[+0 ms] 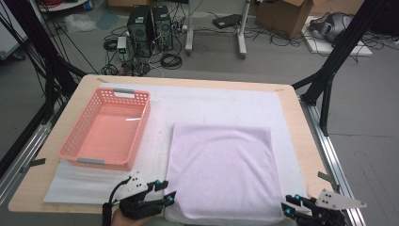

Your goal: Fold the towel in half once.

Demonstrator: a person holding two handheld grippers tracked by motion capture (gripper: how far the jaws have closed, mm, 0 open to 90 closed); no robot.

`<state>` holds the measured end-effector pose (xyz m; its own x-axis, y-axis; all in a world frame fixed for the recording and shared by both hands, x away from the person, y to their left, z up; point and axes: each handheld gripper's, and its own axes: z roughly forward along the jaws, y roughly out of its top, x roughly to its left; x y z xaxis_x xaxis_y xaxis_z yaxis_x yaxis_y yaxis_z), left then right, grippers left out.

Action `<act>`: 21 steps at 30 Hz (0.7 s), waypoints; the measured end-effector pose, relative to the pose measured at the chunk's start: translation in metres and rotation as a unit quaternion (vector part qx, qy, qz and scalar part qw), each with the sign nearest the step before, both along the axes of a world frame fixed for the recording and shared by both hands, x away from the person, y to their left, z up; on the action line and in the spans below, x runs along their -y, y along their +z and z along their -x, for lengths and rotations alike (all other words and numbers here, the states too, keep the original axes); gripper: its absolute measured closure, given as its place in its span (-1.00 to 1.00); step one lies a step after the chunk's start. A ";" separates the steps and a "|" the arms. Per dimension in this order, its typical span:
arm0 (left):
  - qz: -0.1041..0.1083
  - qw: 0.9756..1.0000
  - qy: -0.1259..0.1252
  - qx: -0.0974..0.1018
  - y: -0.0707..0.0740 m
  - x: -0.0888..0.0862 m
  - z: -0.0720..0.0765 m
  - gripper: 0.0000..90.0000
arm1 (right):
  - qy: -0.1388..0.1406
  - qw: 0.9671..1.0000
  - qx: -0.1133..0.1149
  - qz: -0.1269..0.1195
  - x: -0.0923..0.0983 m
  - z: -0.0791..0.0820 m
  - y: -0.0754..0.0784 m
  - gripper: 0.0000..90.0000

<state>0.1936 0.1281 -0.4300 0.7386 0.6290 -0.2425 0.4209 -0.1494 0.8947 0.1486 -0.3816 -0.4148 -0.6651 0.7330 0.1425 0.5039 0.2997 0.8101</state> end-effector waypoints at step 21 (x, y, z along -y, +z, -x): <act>0.008 0.996 0.083 -0.018 -0.011 0.002 -0.093 -0.10 | -0.176 0.982 -0.048 0.047 -0.015 -0.118 -0.029 0.93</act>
<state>0.2863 0.1264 -0.4412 0.6151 0.7381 -0.2773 0.4706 -0.0616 0.8802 0.2663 -0.3668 -0.4436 -0.3553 0.9279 0.1130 0.6625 0.1647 0.7307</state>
